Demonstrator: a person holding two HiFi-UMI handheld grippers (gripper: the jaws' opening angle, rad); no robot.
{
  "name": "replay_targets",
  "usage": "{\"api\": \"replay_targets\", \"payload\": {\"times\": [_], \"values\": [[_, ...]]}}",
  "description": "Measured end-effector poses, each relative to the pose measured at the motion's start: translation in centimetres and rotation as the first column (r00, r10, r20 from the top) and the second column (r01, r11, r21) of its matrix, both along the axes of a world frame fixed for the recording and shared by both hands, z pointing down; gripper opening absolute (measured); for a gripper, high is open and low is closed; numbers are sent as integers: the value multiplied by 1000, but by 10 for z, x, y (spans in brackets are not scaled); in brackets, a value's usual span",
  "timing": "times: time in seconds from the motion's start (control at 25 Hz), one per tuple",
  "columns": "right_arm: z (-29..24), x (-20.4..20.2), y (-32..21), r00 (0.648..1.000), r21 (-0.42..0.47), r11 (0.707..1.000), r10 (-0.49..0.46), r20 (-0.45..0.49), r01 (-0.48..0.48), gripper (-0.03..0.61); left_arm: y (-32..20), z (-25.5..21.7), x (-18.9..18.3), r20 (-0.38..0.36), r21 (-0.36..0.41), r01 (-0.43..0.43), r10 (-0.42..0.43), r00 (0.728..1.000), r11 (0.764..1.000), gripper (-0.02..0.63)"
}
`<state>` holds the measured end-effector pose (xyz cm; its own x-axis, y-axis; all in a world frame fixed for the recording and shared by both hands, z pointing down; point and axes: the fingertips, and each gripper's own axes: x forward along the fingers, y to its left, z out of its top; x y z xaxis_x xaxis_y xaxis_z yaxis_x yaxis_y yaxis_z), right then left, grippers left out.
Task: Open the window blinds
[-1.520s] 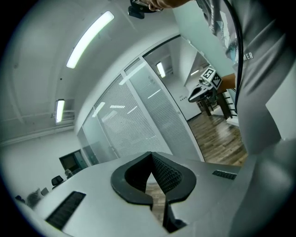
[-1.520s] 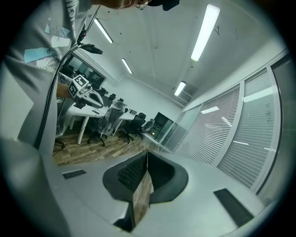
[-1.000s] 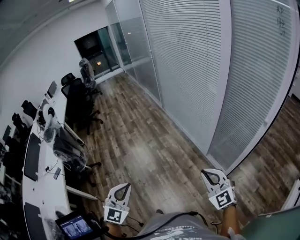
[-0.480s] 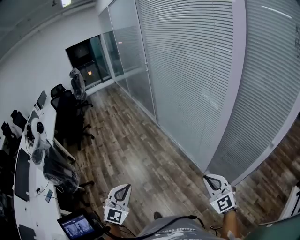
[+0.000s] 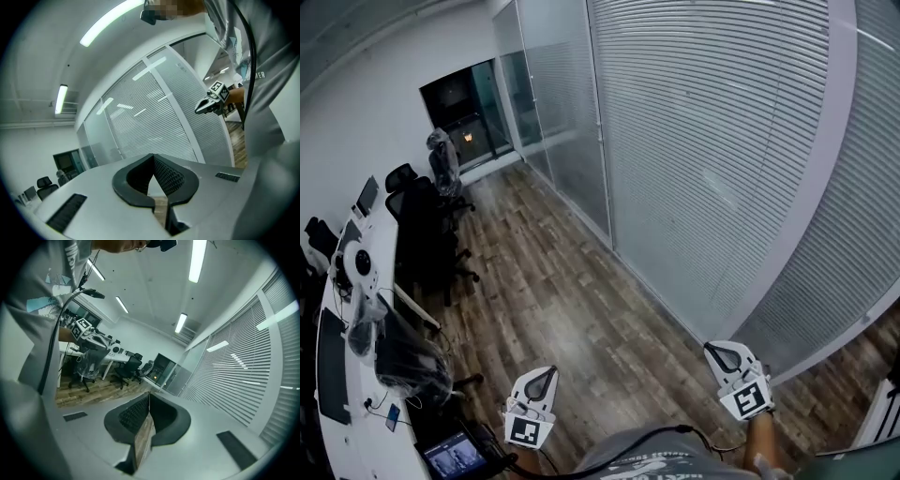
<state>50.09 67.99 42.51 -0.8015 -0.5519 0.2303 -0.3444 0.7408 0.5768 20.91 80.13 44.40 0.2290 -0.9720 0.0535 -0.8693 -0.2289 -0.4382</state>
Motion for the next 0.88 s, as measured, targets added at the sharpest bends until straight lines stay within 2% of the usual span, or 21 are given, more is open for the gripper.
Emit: {"api": "replay_targets", "payload": {"times": [0.16,0.4,0.52,0.72,0.88], "values": [[-2,-47,-54,999,15,999,-46,-14,46,2,-36,15,-40,12,-38,51,-51,999,998,2],[-5,-113,-163,991,35,991,-129,22,128,2,-114,13,-97,-7,-51,146,-147,989,988,2],[-6,-128,-225,987,30,988,-151,50,150,2,-169,8,-103,-6,-65,163,-164,986,985,2],[-8,-154,-315,976,35,978,-208,70,206,2,-263,-16,-118,3,-23,189,-189,982,982,2],[-14,-163,-384,975,50,978,-207,82,204,3,-329,-19,-119,-5,-30,188,-188,982,982,2]]}}
